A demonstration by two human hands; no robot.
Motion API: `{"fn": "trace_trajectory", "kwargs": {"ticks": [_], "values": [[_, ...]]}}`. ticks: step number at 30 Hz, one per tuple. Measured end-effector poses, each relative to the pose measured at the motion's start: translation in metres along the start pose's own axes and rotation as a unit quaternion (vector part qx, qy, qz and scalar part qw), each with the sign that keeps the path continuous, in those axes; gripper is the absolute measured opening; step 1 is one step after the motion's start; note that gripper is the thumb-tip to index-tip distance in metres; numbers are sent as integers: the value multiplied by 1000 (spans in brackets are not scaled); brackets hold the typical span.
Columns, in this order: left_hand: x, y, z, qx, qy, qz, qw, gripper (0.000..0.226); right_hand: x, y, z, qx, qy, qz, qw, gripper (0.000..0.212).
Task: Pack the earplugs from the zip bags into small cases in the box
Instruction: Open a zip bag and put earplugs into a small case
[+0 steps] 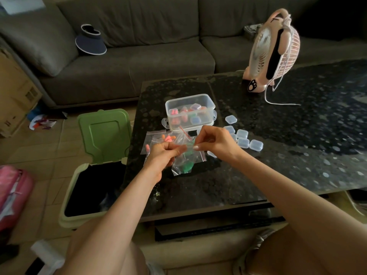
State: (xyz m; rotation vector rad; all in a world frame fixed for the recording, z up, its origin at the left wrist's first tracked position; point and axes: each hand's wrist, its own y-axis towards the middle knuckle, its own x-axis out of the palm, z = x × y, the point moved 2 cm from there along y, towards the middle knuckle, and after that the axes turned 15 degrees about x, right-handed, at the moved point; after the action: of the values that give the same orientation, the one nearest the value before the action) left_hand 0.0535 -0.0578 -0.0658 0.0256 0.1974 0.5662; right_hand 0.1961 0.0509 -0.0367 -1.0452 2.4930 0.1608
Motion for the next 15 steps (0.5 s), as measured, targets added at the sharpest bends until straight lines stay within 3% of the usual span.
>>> {"fn": "trace_trajectory", "kwargs": {"ticks": [2,5,9,15], "values": [[1,-1,2,-7,-9,6,1000,24,1,0,0,1,2,-38,999,16],[1,-2,6,14,4,-20,1000,59,4,-4,-1,1,-21,-94,995,9],[4,-5,13,30,-10,-33,999,36,5,-3,0,2,-43,-83,996,14],[6,-5,13,31,-8,-27,999,20,2,0,3,29,-45,-24,998,16]]}}
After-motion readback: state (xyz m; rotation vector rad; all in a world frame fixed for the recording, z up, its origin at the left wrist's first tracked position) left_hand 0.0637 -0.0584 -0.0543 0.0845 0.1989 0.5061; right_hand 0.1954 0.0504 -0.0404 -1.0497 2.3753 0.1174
